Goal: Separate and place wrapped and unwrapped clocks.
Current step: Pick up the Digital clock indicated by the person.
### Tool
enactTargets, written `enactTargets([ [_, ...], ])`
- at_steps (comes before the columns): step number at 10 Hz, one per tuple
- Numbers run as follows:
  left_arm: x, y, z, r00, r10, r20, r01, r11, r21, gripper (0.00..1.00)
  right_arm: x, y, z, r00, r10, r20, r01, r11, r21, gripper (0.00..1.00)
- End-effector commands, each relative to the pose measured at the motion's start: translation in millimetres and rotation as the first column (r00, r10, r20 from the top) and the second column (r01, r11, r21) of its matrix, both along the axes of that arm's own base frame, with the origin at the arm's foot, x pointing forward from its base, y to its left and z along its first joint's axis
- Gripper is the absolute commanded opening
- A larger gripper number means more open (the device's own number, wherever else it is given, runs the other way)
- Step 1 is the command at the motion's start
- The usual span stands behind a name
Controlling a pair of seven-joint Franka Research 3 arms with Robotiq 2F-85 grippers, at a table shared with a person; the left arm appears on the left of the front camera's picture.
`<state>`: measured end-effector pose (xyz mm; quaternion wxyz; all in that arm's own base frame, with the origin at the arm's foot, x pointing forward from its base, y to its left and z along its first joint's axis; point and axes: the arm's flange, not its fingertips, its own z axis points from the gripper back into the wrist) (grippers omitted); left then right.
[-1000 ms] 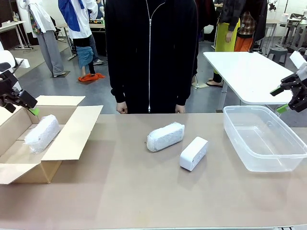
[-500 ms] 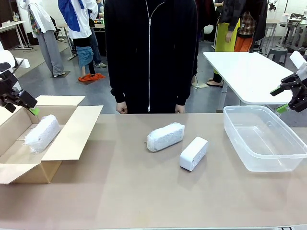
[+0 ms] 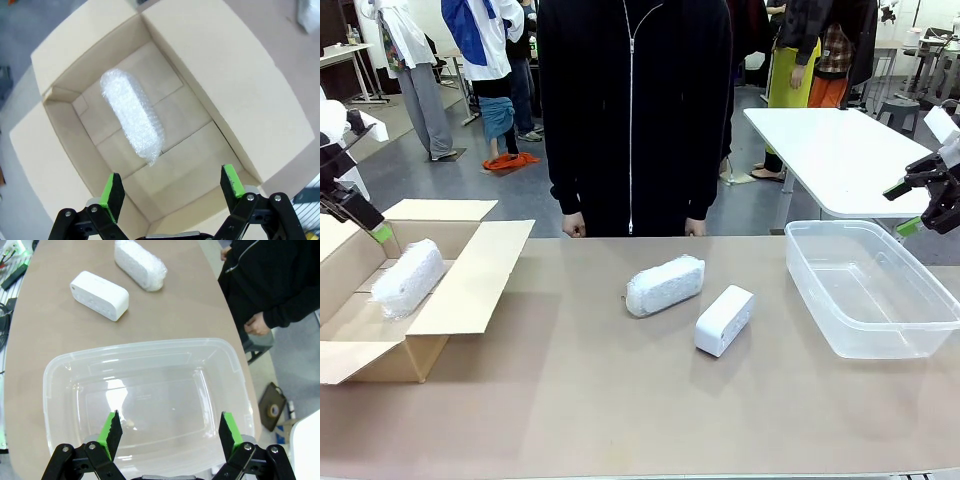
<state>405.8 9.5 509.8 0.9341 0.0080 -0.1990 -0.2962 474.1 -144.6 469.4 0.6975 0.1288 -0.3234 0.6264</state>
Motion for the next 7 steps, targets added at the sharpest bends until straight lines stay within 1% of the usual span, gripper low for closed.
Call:
enactTargets([
  [1, -1.3, 12.9, 7.1, 0.982, -0.187, 0.009, 0.188, 0.982, -0.006, 1.00, 0.5, 1.1, -1.5, 1.000, 0.002, -0.002, -0.002, 1.000, 0.000, 1.00],
  [2, -4.6, 16.6, 13.3, 0.960, -0.277, 0.038, 0.278, 0.960, -0.037, 1.00, 0.5, 1.1, -1.5, 1.000, 0.002, -0.002, -0.002, 1.000, 0.000, 1.00],
  [3, -6.7, 21.7, 19.1, 0.930, -0.359, 0.079, 0.365, 0.928, -0.073, 1.00, 0.5, 1.1, -1.5, 1.000, 0.002, -0.002, -0.002, 1.000, 0.000, 1.00],
  [4, -7.5, 26.7, 21.7, 0.895, -0.431, 0.114, 0.442, 0.891, -0.103, 1.00, 0.5, 1.1, -1.5, 1.000, 0.002, -0.002, -0.002, 1.000, 0.000, 1.00],
  [5, -2.7, 30.7, 21.8, 0.869, -0.478, 0.128, 0.491, 0.865, -0.103, 1.00, 0.5, 1.1, -1.5, 1.000, 0.002, -0.002, -0.002, 1.000, 0.000, 1.00],
  [6, 2.1, 38.4, 21.7, 0.843, -0.526, 0.115, 0.536, 0.839, -0.092, 1.00, 0.5, 1.1, -1.5, 1.000, 0.002, -0.002, -0.002, 1.000, 0.000, 1.00],
  [7, 4.3, 46.9, 22.1, 0.839, -0.536, 0.087, 0.542, 0.838, -0.061, 1.00, 0.5, 1.1, -1.5, 1.000, 0.002, -0.002, -0.002, 1.000, 0.000, 1.00],
])
